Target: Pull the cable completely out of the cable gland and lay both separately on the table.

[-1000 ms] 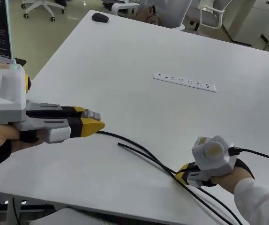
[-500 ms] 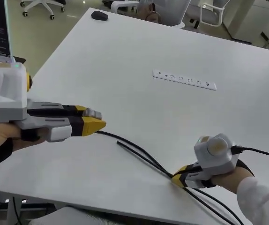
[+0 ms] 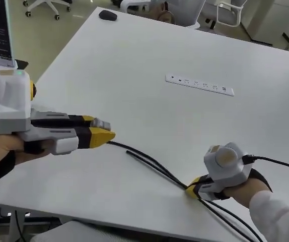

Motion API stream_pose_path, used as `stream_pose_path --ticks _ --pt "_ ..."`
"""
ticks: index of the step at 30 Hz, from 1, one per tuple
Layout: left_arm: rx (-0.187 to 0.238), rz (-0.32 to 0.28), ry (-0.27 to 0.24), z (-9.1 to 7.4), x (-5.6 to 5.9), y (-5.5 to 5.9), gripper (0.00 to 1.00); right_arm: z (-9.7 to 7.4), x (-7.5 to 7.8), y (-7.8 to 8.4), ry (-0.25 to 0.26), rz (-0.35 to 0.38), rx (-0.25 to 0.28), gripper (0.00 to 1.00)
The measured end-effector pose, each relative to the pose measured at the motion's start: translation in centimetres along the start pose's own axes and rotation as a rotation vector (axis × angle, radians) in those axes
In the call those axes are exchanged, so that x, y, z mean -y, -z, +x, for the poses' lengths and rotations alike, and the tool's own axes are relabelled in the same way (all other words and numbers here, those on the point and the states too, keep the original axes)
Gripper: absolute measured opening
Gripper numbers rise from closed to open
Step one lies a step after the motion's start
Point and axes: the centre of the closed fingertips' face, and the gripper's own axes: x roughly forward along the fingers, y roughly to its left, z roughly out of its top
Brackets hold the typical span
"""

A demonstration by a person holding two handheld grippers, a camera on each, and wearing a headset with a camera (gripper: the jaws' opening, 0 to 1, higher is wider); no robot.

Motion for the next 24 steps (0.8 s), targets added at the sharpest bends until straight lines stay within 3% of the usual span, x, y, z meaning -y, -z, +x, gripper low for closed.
stream_pose_path --ticks 4,8,10,11,14,18,20,22,24 --pt "0.004 -0.006 0.002 0.2 0.0 -0.1 0.18 -0.7 1.4 -0.2 0.006 0.007 -0.019 0.01" --pt "0.004 -0.014 0.010 0.7 0.2 0.1 0.18 -1.6 3.2 -3.0 0.013 0.136 0.088 0.01" --pt "-0.002 -0.019 0.013 1.0 0.2 0.3 0.18 -1.7 4.1 -4.2 0.026 0.108 0.084 0.01" --pt "-0.004 -0.021 0.014 1.1 0.1 0.3 0.18 -1.7 4.8 -5.2 0.045 0.080 0.092 0.01" --pt "-0.005 -0.029 0.015 1.4 0.0 0.4 0.18 -1.8 5.6 -8.0 0.040 0.080 0.132 0.01" --pt "-0.004 -0.046 0.010 1.7 -0.4 0.5 0.18 -1.5 6.5 -11.7 0.049 0.013 0.154 0.01" --pt "-0.007 -0.053 0.009 1.9 -0.6 0.7 0.18 -1.3 7.4 -13.8 0.039 0.029 0.216 0.01" --pt "-0.009 -0.062 0.006 2.0 -0.9 0.9 0.18 -1.6 8.6 -17.6 0.025 0.072 0.313 0.01" --pt "-0.012 -0.070 0.002 2.2 -1.2 1.0 0.18 -1.4 9.6 -20.2 0.018 0.069 0.335 0.02"
